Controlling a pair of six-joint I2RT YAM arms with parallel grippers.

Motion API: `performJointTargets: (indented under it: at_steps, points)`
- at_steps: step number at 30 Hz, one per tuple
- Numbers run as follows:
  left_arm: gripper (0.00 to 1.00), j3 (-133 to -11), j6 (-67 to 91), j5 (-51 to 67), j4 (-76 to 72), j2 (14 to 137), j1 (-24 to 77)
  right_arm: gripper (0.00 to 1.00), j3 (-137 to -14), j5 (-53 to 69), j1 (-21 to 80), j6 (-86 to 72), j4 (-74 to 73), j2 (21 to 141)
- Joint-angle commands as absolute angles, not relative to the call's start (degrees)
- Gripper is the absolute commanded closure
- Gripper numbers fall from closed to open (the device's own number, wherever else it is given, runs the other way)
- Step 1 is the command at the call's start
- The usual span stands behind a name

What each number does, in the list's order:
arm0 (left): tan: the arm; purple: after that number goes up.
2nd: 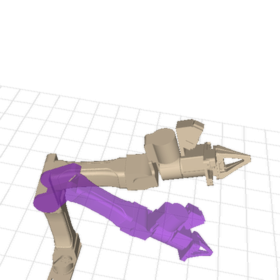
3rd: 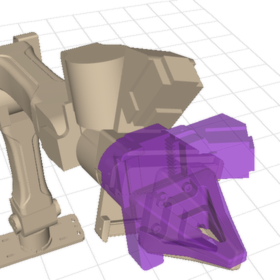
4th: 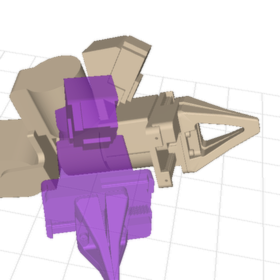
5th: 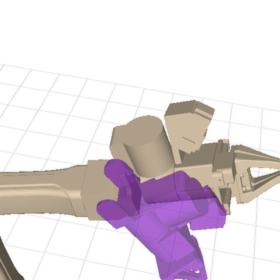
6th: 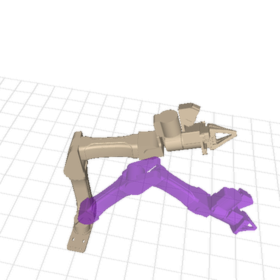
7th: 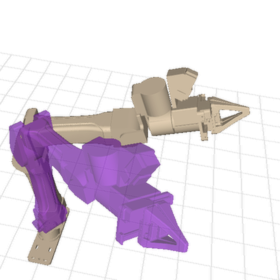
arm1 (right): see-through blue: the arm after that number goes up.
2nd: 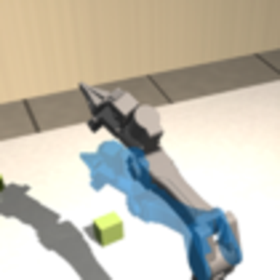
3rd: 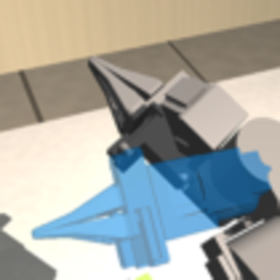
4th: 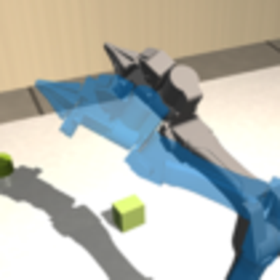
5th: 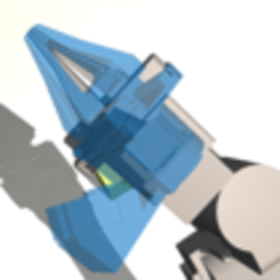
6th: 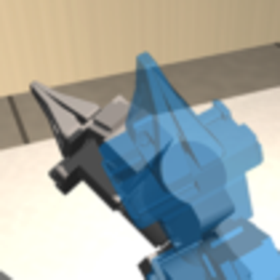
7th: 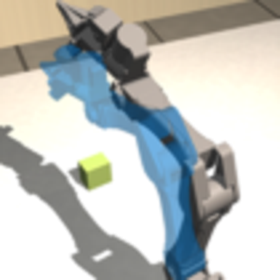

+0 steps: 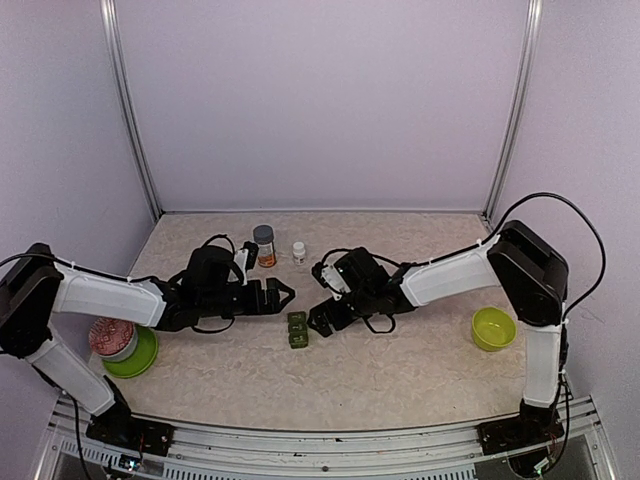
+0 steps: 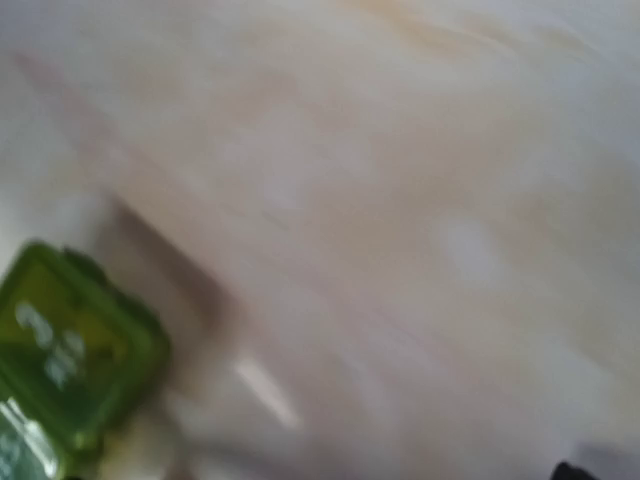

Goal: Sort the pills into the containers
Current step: Position the pill container at the center of the board.

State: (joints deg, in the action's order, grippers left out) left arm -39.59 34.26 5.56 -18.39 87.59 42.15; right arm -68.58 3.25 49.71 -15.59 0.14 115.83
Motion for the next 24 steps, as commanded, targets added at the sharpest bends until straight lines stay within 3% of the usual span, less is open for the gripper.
performJointTargets:
  at_steps: [1, 10, 24]
  points:
    - [0.01, -37.0, 34.9, -0.9, -11.5, 83.3, 42.6, 0.00, -75.3, 5.3, 52.6, -17.9, -4.4, 121.4]
    - [0.01, -38.0, 35.8, -8.3, -0.9, 81.7, 48.4, 0.00, -70.6, 0.2, 50.6, -17.7, -5.6, 115.7]
    - [0.01, -50.1, 39.3, -12.8, 2.2, 99.6, 54.6, 0.00, -53.1, -4.9, 42.9, -16.6, -1.9, 100.0]
